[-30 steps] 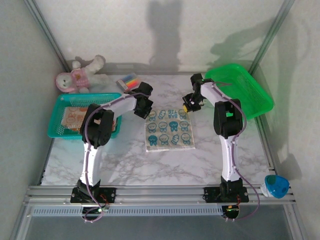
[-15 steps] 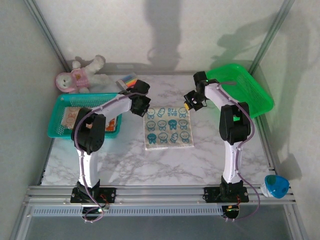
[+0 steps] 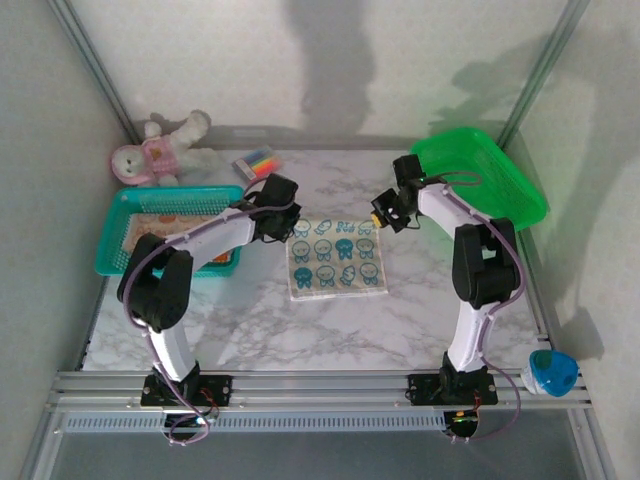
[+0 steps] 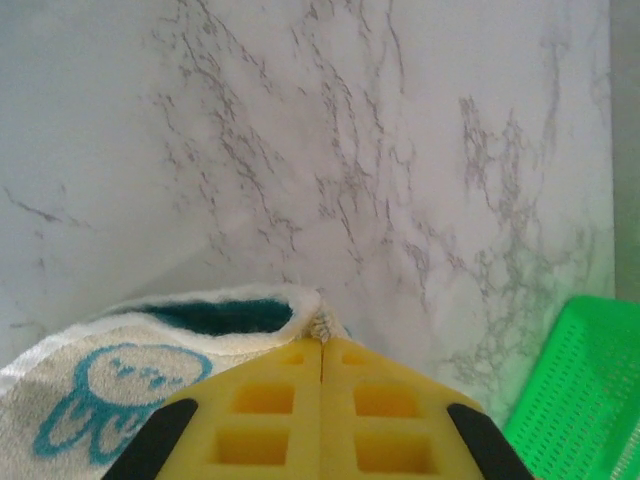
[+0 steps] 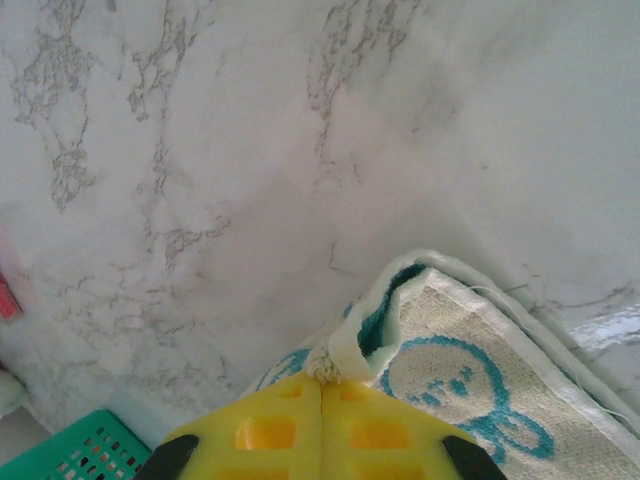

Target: Fold and stack the towels

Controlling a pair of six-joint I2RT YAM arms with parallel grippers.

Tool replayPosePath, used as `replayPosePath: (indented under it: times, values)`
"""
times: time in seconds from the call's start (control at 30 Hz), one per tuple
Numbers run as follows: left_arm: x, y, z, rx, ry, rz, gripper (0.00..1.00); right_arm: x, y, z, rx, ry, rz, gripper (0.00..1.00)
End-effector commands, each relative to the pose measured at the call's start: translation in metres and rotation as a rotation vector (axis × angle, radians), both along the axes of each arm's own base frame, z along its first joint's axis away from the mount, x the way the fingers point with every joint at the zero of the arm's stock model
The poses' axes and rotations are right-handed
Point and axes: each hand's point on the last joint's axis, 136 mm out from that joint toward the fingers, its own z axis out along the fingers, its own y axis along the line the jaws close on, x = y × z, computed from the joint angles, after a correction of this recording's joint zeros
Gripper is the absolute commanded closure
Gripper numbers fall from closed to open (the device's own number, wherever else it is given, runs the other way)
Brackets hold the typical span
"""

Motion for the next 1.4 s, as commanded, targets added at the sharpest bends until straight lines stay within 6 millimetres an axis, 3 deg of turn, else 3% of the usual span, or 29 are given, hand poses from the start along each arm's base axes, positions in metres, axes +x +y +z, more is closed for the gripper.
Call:
replayPosePath:
  times: [0.0,0.53,0.8,1.37]
  values:
    - [0.000,0.003,0.018,0.006,-0.101,0.035,1.00,-0.001,0.002,0.009,0.010,-0.077,0.018,1.00]
    - [-0.060,-0.004,0.028,0.013,-0.224,0.005,1.00,-0.055,-0.002,0.010,0.042,-0.210,0.046,1.00]
    - [-0.090,-0.006,0.016,-0.008,-0.233,-0.007,1.00,-0.079,-0.008,0.006,0.043,-0.249,0.059,1.00]
    - [-0.133,-0.004,-0.011,0.007,-0.204,-0.048,1.00,-0.120,-0.012,0.003,0.056,-0.314,0.099,1.00]
